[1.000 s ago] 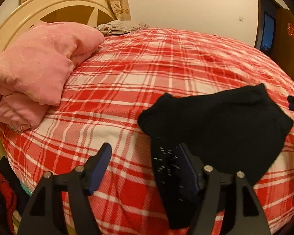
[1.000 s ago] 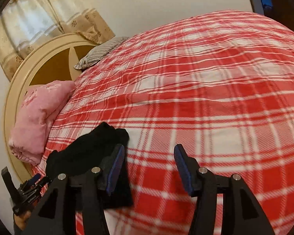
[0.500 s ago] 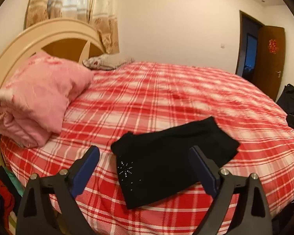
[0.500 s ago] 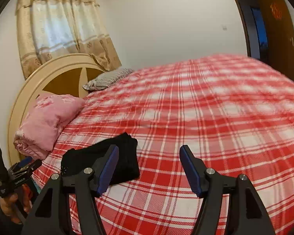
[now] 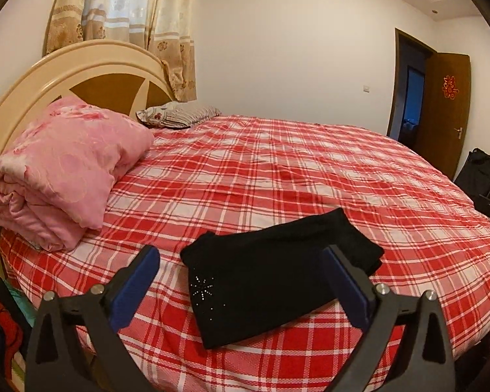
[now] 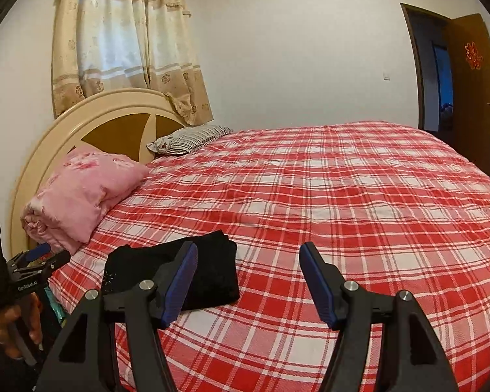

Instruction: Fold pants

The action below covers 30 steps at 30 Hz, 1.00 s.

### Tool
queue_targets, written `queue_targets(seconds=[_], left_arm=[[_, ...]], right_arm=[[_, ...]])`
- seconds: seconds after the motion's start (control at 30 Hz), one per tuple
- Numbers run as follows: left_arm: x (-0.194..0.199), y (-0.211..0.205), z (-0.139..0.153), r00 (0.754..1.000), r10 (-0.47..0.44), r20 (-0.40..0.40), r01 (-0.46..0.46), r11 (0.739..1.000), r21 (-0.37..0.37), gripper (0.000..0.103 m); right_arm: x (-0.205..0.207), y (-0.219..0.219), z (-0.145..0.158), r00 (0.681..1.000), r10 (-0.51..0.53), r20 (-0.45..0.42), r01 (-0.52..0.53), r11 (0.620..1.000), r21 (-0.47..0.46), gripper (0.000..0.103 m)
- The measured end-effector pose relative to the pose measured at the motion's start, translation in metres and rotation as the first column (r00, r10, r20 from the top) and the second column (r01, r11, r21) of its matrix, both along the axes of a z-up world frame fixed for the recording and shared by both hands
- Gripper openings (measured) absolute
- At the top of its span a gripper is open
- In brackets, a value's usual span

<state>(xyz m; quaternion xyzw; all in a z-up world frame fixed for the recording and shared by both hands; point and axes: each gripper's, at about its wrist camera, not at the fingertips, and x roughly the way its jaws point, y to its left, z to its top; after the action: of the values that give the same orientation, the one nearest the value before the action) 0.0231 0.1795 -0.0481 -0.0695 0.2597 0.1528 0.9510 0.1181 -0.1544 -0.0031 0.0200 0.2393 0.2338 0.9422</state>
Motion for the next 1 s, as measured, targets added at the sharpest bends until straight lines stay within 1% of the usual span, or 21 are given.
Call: queue_targets(seconds=[0.17, 0.47, 0.77, 1.0], left_arm=[[-0.001, -0.001, -0.001, 1.000, -0.001, -0.004, 0.001, 1.000, 0.000, 0.101], [0.001, -0.010, -0.002, 1.000, -0.017, -0.013, 0.018, 1.000, 0.024, 0.101], [0.003, -0.013, -0.003, 0.999, -0.029, -0.023, 0.029, 0.999, 0.027, 0.101], [0.005, -0.016, -0.002, 0.999, -0.032, -0.034, 0.033, 0.999, 0.034, 0.103]], right_arm=[[-0.001, 0.000, 0.000, 1.000, 0.000, 0.003, 0.000, 1.000, -0.001, 0.066], [-0.003, 0.002, 0.000, 1.000, 0.003, 0.003, -0.003, 1.000, -0.004, 0.066], [-0.001, 0.005, -0.005, 1.000, 0.007, -0.002, -0.007, 1.000, -0.017, 0.066], [-0.003, 0.007, -0.005, 1.000, 0.010, 0.010, -0.010, 1.000, -0.028, 0.066]])
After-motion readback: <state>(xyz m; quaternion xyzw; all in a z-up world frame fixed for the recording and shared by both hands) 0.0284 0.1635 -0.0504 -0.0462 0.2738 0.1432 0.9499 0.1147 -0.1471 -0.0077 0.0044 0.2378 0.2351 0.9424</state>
